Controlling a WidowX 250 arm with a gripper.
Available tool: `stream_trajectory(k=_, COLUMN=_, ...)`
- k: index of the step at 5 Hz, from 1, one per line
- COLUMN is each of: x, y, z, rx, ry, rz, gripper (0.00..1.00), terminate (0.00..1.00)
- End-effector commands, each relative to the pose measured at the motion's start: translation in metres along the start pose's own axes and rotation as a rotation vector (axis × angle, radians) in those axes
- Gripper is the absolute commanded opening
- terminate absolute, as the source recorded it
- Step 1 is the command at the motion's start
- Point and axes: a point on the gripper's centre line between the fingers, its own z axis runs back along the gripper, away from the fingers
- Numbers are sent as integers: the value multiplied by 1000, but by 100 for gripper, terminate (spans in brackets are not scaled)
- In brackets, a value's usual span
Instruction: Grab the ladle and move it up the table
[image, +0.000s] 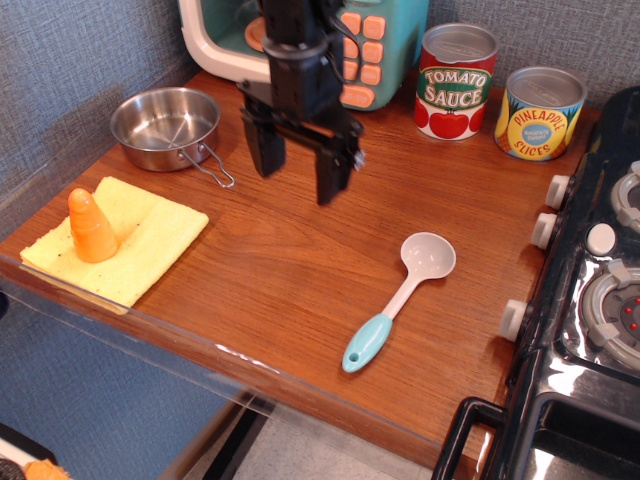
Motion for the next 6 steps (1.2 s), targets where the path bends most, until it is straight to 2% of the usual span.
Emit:
stream_trajectory(k=1, x=-21, y=-52, z=-9, rx=51, ry=3, rz=25, gripper=100, terminate=0)
stream_trajectory(k=3, x=-34, y=-90, z=-15, rx=34, ry=26, rz=72, gripper=100, terminate=0)
stream_trajectory(k=6, x=-48, y=-81, z=-31, rx=39, ry=103, rz=139, gripper=100, terminate=0)
